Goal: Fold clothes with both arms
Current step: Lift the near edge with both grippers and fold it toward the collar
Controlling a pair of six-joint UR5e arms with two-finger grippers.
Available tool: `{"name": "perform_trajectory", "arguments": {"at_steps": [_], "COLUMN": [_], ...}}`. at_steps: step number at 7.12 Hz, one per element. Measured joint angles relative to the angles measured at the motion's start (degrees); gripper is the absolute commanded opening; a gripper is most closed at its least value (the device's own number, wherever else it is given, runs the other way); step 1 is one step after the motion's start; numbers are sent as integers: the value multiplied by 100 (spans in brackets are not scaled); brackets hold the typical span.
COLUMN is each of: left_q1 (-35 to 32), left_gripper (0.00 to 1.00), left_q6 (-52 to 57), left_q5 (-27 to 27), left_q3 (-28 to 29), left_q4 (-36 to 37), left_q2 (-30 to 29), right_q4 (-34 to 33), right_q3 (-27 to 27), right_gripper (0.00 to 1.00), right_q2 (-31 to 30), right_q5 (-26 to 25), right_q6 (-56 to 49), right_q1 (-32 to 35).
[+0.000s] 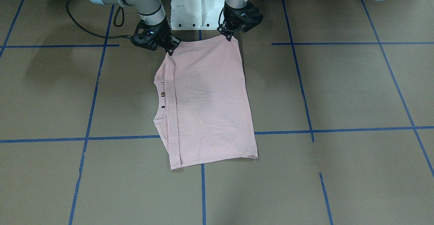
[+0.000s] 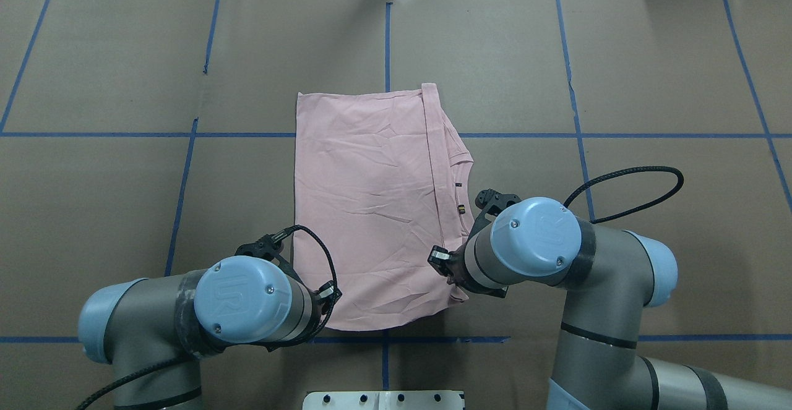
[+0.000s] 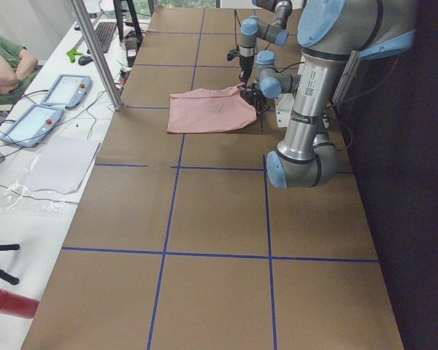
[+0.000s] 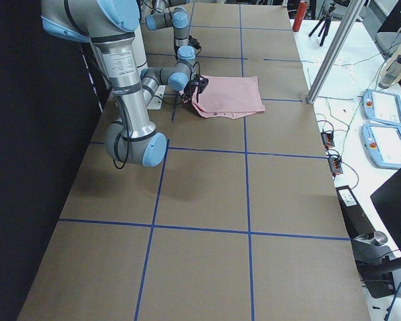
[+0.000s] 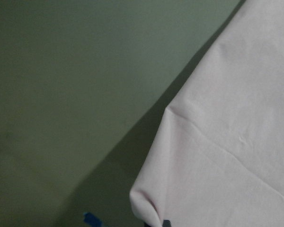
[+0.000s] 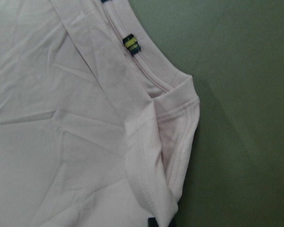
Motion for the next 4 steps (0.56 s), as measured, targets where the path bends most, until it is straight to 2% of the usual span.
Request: {"name": "perform_trajectory", "arguments": {"at_steps": [2,4], "left_q1": [-557,-1204], "left_gripper": [0,0], "left_q6": [527,927], "left_q5": [-75,-86], "left_q3": [25,190], "left_q4": [-30,-312], "left_q2": [-86,-189], "right_q4": [14,133], "right_q3": [-86,-534], "right_gripper": [0,0], "right_q2": [106,453], "right_q5": [81,189], "right_q6": [-285,-406], "right_q1": [470,831]}}
